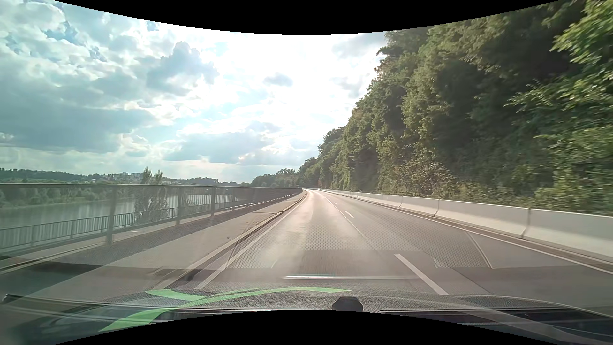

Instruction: Follow the waypoints while adhering to traffic rules and regulations

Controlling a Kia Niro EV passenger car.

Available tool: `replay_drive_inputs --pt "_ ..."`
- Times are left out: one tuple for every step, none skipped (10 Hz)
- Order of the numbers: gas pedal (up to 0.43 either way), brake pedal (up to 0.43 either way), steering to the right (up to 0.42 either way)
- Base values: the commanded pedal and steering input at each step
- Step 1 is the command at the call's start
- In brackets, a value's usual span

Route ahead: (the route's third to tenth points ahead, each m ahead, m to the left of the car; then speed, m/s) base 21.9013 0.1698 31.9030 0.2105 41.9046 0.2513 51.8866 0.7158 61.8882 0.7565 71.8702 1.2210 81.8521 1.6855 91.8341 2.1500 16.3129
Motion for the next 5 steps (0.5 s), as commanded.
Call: replay_drive_inputs --pt "0.209 0.0 -0.004" --pt "0.209 0.0 -0.004" --pt "0.209 0.0 -0.004" --pt "0.209 0.0 -0.005" --pt "0.209 0.0 -0.005"
